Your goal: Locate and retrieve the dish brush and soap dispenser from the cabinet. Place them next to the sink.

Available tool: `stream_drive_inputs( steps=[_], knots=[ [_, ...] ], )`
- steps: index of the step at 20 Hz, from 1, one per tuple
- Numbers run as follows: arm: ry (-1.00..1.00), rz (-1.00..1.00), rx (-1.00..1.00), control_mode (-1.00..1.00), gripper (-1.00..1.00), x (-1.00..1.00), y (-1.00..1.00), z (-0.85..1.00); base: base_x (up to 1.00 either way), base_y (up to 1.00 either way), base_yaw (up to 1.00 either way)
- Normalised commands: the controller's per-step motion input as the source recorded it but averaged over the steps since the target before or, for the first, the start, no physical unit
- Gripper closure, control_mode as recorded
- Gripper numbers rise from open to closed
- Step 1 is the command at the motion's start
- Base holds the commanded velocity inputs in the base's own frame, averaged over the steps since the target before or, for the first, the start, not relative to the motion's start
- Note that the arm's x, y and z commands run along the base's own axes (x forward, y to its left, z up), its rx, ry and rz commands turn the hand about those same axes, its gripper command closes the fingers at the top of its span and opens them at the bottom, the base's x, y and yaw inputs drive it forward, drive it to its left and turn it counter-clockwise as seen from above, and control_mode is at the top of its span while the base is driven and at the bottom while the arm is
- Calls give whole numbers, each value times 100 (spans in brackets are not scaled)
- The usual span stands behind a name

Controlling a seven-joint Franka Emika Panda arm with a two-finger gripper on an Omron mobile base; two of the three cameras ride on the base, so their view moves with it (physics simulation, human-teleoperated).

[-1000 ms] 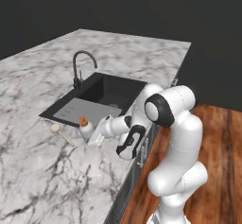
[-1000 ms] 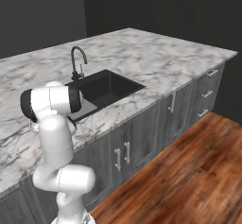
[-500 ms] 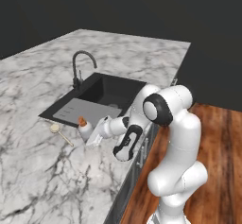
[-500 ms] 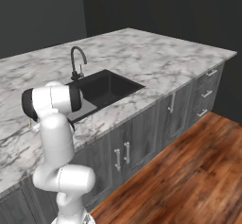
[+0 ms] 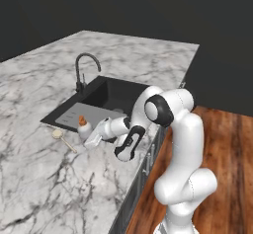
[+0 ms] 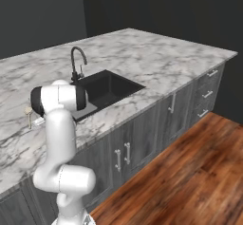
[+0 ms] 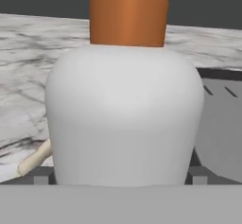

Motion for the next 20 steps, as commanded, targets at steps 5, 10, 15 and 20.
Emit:
stream_drive_inputs(
  steps=[5, 10, 15, 20],
  knots=[
    [-3, 0, 2, -100, -100, 40, 12, -93, 0, 0, 0],
    [2, 0, 0, -100, -100, 25, 0, -90, 0, 0, 0],
    [4, -1, -5, -100, -100, 25, -5, -68, 0, 0, 0],
    [0, 0, -2, -100, -100, 2, 2, -100, 0, 0, 0]
  ],
)
